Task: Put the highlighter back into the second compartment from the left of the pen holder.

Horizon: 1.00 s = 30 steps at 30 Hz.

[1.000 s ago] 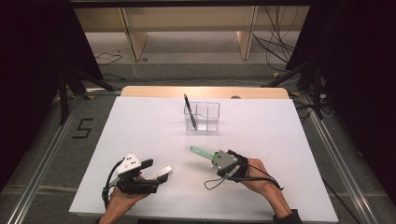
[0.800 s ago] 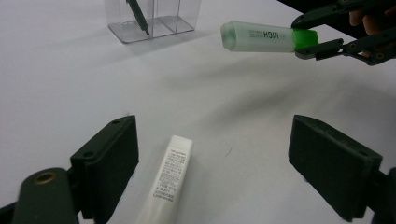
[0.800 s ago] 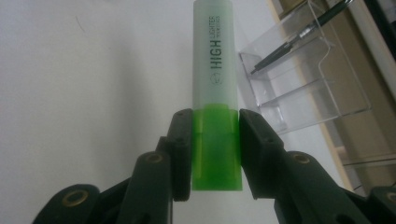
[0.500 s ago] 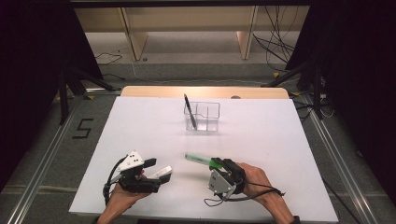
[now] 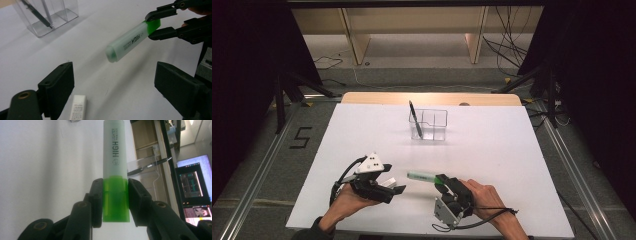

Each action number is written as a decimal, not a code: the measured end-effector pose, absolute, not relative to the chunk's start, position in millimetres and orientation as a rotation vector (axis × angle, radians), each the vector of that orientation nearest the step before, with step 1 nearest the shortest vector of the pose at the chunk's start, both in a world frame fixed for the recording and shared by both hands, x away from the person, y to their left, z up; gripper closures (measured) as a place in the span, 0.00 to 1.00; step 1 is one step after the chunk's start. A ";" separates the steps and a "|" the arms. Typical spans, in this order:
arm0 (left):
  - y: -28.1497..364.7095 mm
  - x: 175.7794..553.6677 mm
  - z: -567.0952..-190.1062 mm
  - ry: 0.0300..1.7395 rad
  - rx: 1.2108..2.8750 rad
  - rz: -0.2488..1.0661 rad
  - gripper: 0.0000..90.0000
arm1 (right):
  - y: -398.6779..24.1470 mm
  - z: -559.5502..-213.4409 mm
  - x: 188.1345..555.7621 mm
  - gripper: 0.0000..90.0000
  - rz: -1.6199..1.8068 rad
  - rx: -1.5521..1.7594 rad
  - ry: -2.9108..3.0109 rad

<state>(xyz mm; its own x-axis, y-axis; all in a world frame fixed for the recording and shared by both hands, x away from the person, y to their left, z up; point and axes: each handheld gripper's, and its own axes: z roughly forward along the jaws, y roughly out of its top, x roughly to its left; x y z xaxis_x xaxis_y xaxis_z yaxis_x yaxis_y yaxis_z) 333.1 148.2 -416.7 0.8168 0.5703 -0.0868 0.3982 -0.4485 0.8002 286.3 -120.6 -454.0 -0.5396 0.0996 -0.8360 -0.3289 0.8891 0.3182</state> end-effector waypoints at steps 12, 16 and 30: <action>115.0 345.7 -400.7 0.566 2.288 0.229 0.19 | -117.5 -458.0 271.9 0.75 0.493 -0.317 1.958; 104.6 347.6 -398.8 0.516 2.358 0.193 0.22 | -114.5 -460.8 267.0 0.75 0.468 -0.380 1.930; 71.7 350.9 -399.8 0.360 2.561 0.129 0.37 | -110.1 -464.7 261.3 0.75 0.415 -0.479 1.895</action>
